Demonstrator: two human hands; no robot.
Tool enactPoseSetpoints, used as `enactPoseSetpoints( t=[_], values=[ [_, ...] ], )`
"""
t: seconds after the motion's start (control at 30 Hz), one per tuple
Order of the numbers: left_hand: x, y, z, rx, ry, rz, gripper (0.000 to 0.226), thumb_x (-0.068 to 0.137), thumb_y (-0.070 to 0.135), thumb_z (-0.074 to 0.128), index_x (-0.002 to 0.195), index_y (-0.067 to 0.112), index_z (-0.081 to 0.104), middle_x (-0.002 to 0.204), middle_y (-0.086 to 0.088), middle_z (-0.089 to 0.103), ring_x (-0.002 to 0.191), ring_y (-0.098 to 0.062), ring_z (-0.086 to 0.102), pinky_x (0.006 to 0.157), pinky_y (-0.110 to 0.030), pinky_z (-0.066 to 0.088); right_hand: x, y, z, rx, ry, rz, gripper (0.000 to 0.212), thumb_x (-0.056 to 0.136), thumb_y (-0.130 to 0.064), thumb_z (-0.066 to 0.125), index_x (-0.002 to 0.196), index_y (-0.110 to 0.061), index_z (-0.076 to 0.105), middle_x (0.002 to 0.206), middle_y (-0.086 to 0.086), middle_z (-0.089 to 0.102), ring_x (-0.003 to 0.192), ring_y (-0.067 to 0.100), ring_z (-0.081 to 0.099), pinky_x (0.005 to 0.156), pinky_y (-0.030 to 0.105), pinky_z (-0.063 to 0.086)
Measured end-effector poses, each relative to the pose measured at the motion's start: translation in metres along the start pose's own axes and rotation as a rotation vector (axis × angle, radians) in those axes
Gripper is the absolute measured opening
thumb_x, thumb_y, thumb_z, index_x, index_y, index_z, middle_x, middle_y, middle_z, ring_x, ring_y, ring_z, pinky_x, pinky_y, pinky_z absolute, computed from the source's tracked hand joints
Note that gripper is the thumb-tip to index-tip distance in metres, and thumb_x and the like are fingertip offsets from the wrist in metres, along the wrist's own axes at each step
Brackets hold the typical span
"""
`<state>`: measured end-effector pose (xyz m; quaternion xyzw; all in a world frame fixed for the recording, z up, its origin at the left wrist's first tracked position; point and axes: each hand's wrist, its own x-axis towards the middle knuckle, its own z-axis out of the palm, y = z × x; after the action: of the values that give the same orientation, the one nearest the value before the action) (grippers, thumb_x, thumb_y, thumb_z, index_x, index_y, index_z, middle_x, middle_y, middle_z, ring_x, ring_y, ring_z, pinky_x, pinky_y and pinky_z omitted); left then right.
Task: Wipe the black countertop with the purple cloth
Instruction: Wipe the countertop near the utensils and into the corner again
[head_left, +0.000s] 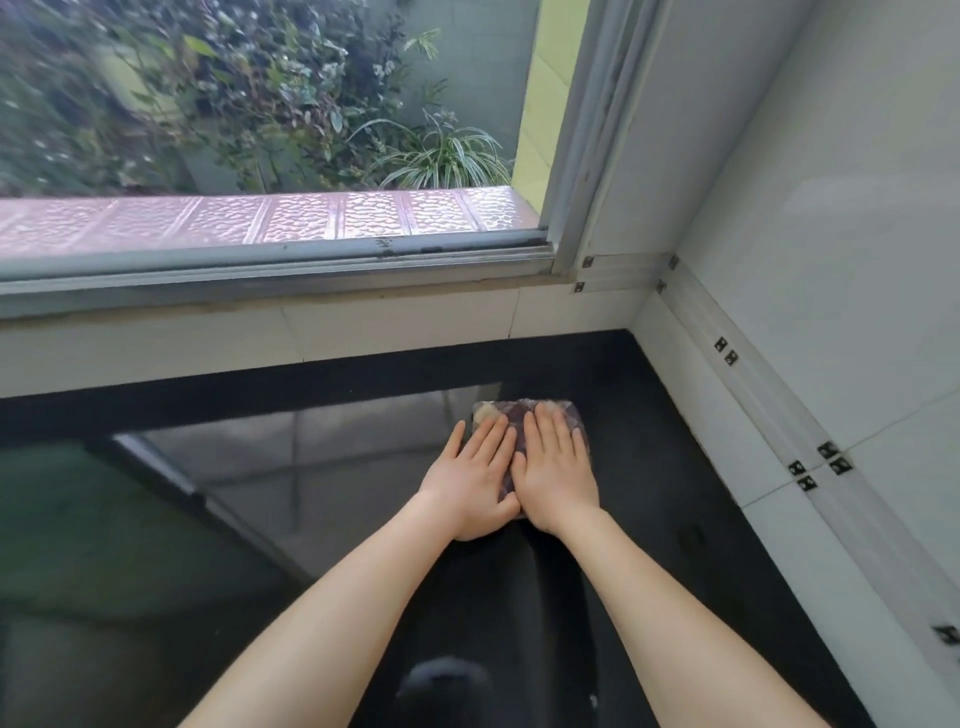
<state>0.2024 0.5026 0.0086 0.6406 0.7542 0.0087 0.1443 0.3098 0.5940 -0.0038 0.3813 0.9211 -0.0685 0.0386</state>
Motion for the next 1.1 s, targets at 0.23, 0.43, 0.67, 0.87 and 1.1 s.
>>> enactPoseSetpoints(
  t=[0.23, 0.43, 0.67, 0.87, 1.1],
  values=[
    [-0.086, -0.044, 0.011, 0.055, 0.010, -0.071, 0.073, 0.091, 0.056, 0.013, 0.148, 0.017, -0.011, 0.157, -0.001, -0.016, 0.140, -0.011, -0.022, 0.112, -0.041, -0.018, -0.042, -0.086, 0.017, -0.001, 0.011, -0.042, 0.073, 0.077, -0.042, -0.020, 0.145, -0.014, -0.015, 0.157, 0.005, -0.015, 0.142, 0.019, -0.018, 0.116, 0.038, -0.008],
    [-0.160, -0.078, 0.016, 0.074, 0.005, -0.114, 0.076, 0.090, 0.057, 0.017, 0.149, 0.018, -0.012, 0.156, 0.002, -0.018, 0.138, -0.009, -0.026, 0.111, -0.042, -0.021, -0.078, -0.157, 0.028, 0.053, 0.013, -0.063, 0.070, 0.075, -0.042, -0.022, 0.138, -0.014, -0.020, 0.155, 0.005, -0.019, 0.142, 0.019, -0.018, 0.112, 0.036, -0.017],
    [-0.232, -0.118, 0.021, 0.124, -0.012, -0.171, 0.077, 0.090, 0.059, 0.016, 0.148, 0.019, -0.014, 0.155, 0.002, -0.019, 0.138, -0.009, -0.025, 0.111, -0.045, -0.021, -0.108, -0.230, 0.039, 0.091, 0.036, -0.149, 0.069, 0.079, -0.042, -0.015, 0.141, -0.011, -0.012, 0.152, 0.005, -0.015, 0.143, 0.021, -0.011, 0.106, 0.035, -0.022],
    [-0.288, -0.150, 0.028, 0.144, -0.015, -0.233, 0.076, 0.088, 0.057, 0.017, 0.144, 0.020, -0.019, 0.154, 0.002, -0.022, 0.139, -0.010, -0.025, 0.111, -0.043, -0.021, -0.127, -0.287, 0.043, 0.080, -0.001, -0.225, 0.073, 0.076, -0.042, -0.015, 0.141, -0.008, -0.010, 0.151, 0.008, -0.016, 0.142, 0.021, -0.011, 0.100, 0.033, -0.028],
    [-0.354, -0.199, 0.032, 0.149, -0.011, -0.316, 0.077, 0.087, 0.054, 0.019, 0.148, 0.019, -0.014, 0.155, 0.001, -0.020, 0.140, -0.010, -0.022, 0.113, -0.037, -0.018, -0.140, -0.361, 0.046, 0.140, -0.122, -0.345, 0.088, 0.065, -0.043, -0.020, 0.145, -0.008, -0.015, 0.144, 0.002, -0.029, 0.141, 0.025, -0.020, 0.106, 0.039, -0.021]
  ],
)
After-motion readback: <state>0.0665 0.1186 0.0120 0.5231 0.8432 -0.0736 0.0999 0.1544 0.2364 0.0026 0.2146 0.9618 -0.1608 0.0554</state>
